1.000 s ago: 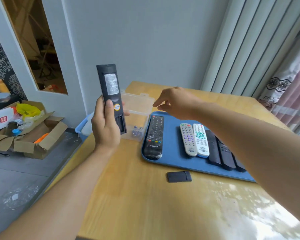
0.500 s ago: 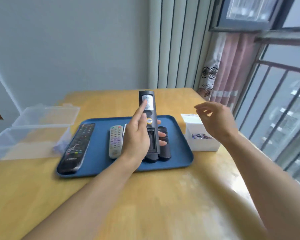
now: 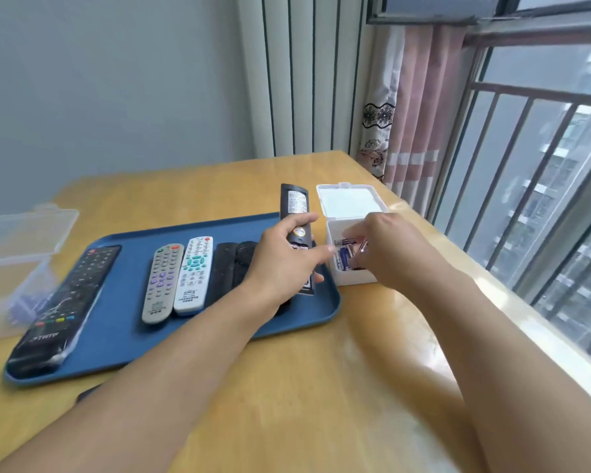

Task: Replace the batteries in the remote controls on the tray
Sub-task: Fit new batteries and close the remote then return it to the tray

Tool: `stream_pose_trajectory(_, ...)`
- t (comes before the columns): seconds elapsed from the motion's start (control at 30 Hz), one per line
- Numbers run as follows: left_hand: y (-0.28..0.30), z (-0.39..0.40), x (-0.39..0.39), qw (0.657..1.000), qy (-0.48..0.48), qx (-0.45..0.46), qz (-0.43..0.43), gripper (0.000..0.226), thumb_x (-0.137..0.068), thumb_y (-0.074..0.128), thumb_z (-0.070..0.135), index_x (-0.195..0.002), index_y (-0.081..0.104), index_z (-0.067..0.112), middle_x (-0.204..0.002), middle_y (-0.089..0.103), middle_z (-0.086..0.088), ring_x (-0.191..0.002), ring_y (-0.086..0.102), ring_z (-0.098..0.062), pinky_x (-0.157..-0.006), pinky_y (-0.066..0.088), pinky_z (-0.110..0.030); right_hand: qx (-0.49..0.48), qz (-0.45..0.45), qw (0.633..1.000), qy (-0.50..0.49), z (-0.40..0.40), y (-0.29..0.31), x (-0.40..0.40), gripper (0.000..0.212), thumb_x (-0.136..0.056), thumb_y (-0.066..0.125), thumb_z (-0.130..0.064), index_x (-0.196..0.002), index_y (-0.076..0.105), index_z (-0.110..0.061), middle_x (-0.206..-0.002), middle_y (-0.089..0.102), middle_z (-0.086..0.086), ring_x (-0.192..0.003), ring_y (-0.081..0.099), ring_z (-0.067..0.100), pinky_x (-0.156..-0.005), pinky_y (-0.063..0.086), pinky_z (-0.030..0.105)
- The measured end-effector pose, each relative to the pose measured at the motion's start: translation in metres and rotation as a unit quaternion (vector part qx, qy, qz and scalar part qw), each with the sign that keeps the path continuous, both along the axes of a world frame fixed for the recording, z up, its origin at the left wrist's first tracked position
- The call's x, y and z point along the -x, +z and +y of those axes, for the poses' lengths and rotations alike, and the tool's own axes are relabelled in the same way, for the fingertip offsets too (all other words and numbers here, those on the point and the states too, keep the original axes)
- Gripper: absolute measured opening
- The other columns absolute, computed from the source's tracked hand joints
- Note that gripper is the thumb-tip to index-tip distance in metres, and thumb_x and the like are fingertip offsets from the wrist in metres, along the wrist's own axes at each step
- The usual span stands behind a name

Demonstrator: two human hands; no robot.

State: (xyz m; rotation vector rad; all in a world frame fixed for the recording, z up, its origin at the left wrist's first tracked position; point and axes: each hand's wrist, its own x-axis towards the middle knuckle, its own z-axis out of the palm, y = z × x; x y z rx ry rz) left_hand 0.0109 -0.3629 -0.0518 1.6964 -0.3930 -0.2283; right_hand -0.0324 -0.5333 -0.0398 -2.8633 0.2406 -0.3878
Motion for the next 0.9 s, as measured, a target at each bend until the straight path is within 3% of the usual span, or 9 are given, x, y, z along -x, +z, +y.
stream_pose_trajectory(0.1, -0.003, -0.003, 0.005, 0.999, -0.021, -0.027, -0.002, 0.064, -0.079, 0.084, 0.004, -0.133, 0.061, 0.031, -0.109, 0.067, -0.008, -0.051, 0.065, -0.013, -0.053, 0.053, -0.022, 0.119, 0.030, 0.992, 0.025, 0.006, 0.002, 0.007, 0.022, -0.090, 0.069, -0.019, -0.112, 0.069, -0.021, -0.095, 0.051, 0.001, -0.086, 0.050, 0.020, -0.063, 0.029, 0.024)
stream_pose_trajectory(0.2, -0.004, -0.006, 0.008, 0.999, -0.040, -0.035, 0.006, 0.074, -0.076, 0.082, -0.003, -0.138, 0.059, 0.030, -0.095, 0.073, -0.006, -0.052, 0.065, -0.017, -0.060, 0.061, -0.034, 0.143, 0.029, 0.989, 0.032, 0.010, 0.000, 0.011, 0.027, -0.092, 0.058, -0.011, -0.118, 0.063, -0.019, -0.102, 0.048, 0.003, -0.095, 0.059, 0.023, -0.067, 0.035, 0.025)
stream_pose_trajectory(0.27, -0.005, -0.007, 0.008, 0.998, -0.049, -0.035, 0.006, 0.078, -0.075, 0.079, -0.008, -0.139, 0.059, 0.031, -0.096, 0.076, -0.007, -0.056, 0.067, -0.020, -0.071, 0.064, -0.045, 0.143, 0.022, 0.989, 0.019, 0.012, 0.001, 0.010, 0.027, -0.092, 0.056, -0.009, -0.118, 0.061, -0.017, -0.104, 0.054, 0.005, -0.093, 0.060, 0.025, -0.066, 0.037, 0.027)
stream_pose_trajectory(0.43, -0.007, -0.008, 0.010, 0.998, -0.048, -0.027, 0.005, 0.078, -0.074, 0.077, -0.009, -0.138, 0.059, 0.032, -0.098, 0.077, -0.006, -0.061, 0.069, -0.022, -0.074, 0.063, -0.052, 0.164, -0.024, 0.985, -0.039, 0.012, 0.000, 0.002, 0.012, -0.087, 0.061, -0.010, -0.085, 0.066, -0.020, -0.067, 0.048, 0.002, -0.064, 0.051, 0.027, -0.051, 0.032, 0.028)
stream_pose_trajectory(0.63, -0.005, -0.008, 0.007, 0.998, -0.059, -0.019, 0.026, 0.074, -0.077, 0.077, -0.004, -0.138, 0.060, 0.034, -0.084, 0.077, -0.001, -0.057, 0.067, -0.017, -0.074, 0.063, -0.043, 0.225, -0.012, 0.973, -0.052, 0.018, 0.008, -0.003, 0.023, -0.086, 0.059, -0.013, -0.102, 0.070, -0.024, -0.073, 0.045, 0.000, -0.064, 0.047, 0.026, -0.044, 0.021, 0.026)
stream_pose_trajectory(0.8, -0.004, -0.008, 0.006, 0.996, -0.069, -0.005, 0.053, 0.070, -0.080, 0.074, -0.003, -0.138, 0.061, 0.033, -0.074, 0.074, 0.002, -0.055, 0.066, -0.017, -0.064, 0.059, -0.032, 0.250, -0.006, 0.967, -0.058, 0.019, 0.012, -0.013, 0.026, -0.087, 0.059, -0.011, -0.106, 0.070, -0.025, -0.079, 0.048, 0.001, -0.067, 0.047, 0.024, -0.057, 0.034, 0.028)
stream_pose_trajectory(0.9, -0.004, -0.009, 0.005, 0.995, -0.065, 0.012, 0.077, 0.067, -0.081, 0.074, -0.004, -0.137, 0.062, 0.030, -0.076, 0.073, -0.001, -0.055, 0.065, -0.018, -0.058, 0.055, -0.026, 0.272, 0.010, 0.961, -0.044, 0.019, 0.015, -0.013, 0.024, -0.089, 0.061, -0.016, -0.108, 0.070, -0.027, -0.085, 0.057, 0.002, -0.073, 0.056, 0.025, -0.060, 0.034, 0.028)
